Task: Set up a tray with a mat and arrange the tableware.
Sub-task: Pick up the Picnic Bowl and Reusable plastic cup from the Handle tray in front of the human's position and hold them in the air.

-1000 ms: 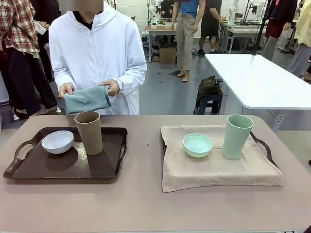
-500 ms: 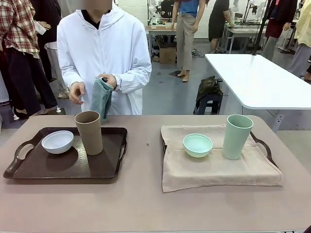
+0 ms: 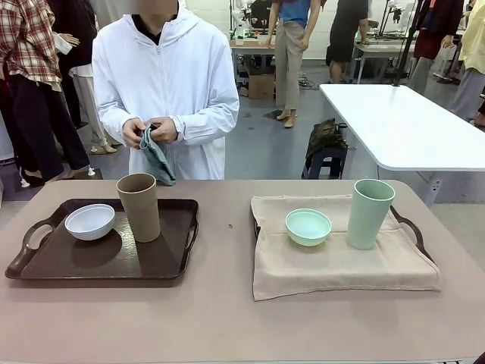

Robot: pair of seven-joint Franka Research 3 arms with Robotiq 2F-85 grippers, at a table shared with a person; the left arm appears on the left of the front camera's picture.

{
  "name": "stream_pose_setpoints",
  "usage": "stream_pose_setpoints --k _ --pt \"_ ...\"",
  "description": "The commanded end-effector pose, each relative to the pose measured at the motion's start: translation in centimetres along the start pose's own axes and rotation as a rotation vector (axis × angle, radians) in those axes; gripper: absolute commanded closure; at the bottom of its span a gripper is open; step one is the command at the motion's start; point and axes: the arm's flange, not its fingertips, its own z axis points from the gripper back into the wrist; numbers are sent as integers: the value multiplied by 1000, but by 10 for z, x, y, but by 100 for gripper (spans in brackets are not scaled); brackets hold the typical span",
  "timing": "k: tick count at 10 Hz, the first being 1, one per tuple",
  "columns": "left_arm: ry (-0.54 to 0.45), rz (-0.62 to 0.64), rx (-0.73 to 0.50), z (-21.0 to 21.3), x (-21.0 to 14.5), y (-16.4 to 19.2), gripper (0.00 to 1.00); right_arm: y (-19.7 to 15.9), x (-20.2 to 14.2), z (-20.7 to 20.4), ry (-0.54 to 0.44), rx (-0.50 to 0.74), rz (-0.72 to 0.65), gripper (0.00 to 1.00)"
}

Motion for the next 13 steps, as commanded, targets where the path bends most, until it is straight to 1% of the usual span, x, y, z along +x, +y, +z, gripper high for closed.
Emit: stream_pose_setpoints --k 1,2,3,4,6,7,8,9,10,11,12,13 --pt "-10 19 19 -2 -5 -3 0 2 -1 1 -5 4 5 0" --pt "0 0 0 0 0 0 0 2 -1 1 -5 4 5 0" --pt "-45 -50 79 9 -3 -13 0 0 0 0 0 0 0 0" --pt "-60 -166 348 3 -15 -73 0 67 35 -23 -28 -256 95 0" --pt "-68 -165 400 3 -18 -82 0 80 40 -30 -19 -292 117 0" --pt "-68 -163 491 -1 -24 -101 0 109 53 -48 -7 -360 175 0" --pt "-79 -149 578 -2 -28 -125 0 139 69 -76 15 -426 237 0" --pt "-75 -136 637 -13 -28 -137 0 160 89 -103 35 -502 309 0" --pt "-65 -106 707 -21 -34 -152 0 177 105 -148 71 -559 384 0" --pt "-69 -86 758 -31 -33 -160 0 183 120 -187 101 -597 442 0" --pt "-87 -80 809 -45 -29 -162 0 181 136 -222 117 -638 506 0" --pt "-128 -76 884 -61 -31 -168 0 177 151 -260 111 -650 583 0"
